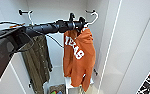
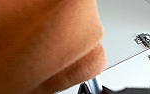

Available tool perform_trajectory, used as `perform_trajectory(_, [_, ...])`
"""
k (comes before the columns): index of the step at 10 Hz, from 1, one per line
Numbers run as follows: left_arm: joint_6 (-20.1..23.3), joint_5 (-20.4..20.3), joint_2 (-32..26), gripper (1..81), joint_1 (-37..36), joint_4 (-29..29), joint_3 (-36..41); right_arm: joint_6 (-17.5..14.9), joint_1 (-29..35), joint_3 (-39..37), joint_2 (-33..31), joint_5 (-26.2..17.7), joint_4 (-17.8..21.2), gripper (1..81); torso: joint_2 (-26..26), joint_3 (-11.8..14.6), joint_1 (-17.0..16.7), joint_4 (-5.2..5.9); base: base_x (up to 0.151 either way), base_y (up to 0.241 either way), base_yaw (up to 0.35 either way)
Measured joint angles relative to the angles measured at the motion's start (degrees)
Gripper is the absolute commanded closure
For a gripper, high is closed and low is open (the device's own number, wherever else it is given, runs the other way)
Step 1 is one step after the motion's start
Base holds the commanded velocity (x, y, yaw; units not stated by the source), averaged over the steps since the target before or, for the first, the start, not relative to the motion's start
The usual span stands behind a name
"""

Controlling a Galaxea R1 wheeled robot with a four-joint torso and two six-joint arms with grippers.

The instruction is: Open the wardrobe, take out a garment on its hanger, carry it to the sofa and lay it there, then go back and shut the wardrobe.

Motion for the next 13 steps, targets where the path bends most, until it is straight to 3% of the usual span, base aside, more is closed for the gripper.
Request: perform_trajectory(13, [0.0,0.0,-1.4,81.1,2.0,0.1,1.9,0.0,0.0,0.0,-0.1,-0.1,0.0,1.0,0.0,0.0,0.0,0.0,-0.143,0.0,0.0])
